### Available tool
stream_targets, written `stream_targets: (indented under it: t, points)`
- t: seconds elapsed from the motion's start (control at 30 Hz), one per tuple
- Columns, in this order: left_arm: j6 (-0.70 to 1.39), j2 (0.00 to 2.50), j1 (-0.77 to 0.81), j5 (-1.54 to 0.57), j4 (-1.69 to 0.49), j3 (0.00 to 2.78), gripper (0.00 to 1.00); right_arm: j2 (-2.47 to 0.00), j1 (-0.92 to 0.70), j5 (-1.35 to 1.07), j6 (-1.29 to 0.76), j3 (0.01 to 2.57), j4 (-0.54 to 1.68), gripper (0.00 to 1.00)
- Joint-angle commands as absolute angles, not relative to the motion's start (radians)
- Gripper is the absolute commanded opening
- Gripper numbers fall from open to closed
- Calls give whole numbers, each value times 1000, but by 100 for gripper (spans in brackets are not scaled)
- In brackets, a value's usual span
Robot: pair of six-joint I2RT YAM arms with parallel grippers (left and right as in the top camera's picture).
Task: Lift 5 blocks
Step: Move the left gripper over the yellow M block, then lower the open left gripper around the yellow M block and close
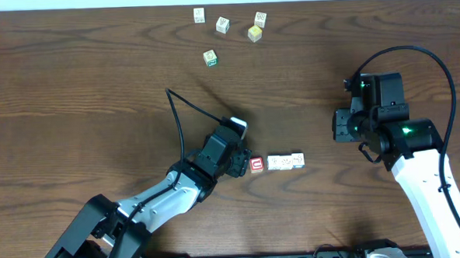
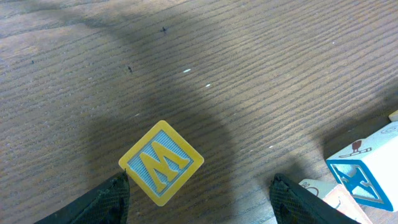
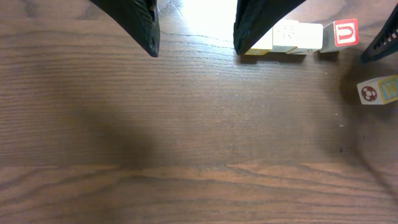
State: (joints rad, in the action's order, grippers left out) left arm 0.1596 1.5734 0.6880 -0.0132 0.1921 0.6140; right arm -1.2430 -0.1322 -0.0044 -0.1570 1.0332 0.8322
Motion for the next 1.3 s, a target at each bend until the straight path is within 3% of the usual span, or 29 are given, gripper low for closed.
stream_targets:
  t: [0.0, 0.23, 0.37, 0.77, 1.0, 1.07, 1.27]
  points:
    - [150, 1578, 686, -4, 196, 638, 73, -1246, -119, -8, -171, 1051, 831, 36]
    - [206, 1578, 686, 45, 223, 638, 72, -1246, -119, -8, -171, 1051, 831, 36]
    - [268, 1578, 686, 65, 235, 638, 64, -1246, -119, -8, -171, 1051, 830, 36]
    - [397, 1581, 686, 66, 241, 638, 63, -1246, -119, -9, -172, 1051, 830, 35]
    - [511, 1581, 686, 99, 241, 638, 57, -1246, -119, -9, -179, 1051, 830, 35]
    - [516, 1581, 686, 117, 222, 639, 51, -1246, -119, -9, -179, 1051, 830, 35]
    - [563, 1583, 687, 177, 162, 640, 49, -1246, -119, -9, -179, 1051, 830, 35]
